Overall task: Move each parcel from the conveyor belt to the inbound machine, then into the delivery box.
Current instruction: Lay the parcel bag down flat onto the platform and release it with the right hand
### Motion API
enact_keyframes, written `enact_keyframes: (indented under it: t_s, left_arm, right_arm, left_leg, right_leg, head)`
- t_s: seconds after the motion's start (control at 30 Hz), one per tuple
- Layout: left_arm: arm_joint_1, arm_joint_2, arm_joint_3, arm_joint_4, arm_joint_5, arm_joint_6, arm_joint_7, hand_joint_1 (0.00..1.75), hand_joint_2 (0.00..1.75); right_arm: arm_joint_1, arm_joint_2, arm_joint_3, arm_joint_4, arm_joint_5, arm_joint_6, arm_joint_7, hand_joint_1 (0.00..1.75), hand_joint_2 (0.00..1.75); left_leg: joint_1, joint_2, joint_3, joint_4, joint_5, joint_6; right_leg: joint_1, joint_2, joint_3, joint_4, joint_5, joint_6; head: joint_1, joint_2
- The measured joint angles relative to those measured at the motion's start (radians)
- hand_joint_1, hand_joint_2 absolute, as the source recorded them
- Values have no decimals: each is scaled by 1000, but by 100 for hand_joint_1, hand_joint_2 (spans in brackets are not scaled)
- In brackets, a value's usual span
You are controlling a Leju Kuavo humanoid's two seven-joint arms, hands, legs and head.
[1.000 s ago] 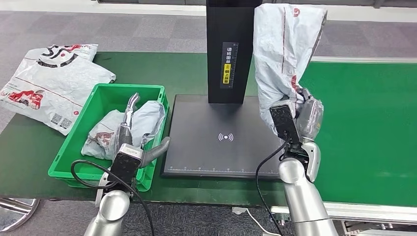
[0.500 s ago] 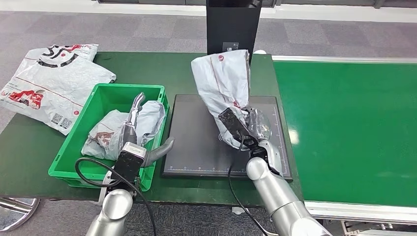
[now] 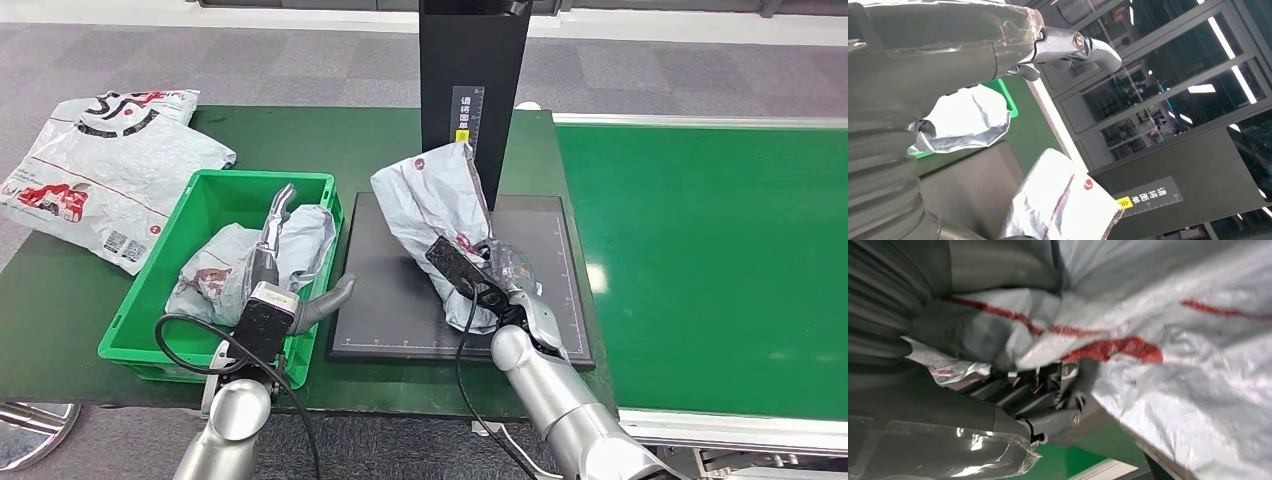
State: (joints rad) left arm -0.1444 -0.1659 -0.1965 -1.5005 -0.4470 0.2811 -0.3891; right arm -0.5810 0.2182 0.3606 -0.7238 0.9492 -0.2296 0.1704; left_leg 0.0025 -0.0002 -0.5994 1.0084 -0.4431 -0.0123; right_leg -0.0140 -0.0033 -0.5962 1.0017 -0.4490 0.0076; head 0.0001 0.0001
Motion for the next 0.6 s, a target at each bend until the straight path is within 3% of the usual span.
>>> enact_keyframes:
  t_s: [0.6]
  left_arm:
    - [4, 2, 0, 3, -1, 3, 0, 0, 175]
  right_arm:
    - [-11, 0, 11, -5, 31, -17, 22, 0, 175]
  left_leg:
    - [0, 0, 0, 0, 0, 0]
  right_leg:
    - [0, 0, 0, 0, 0, 0]
  head:
    - [0, 0]
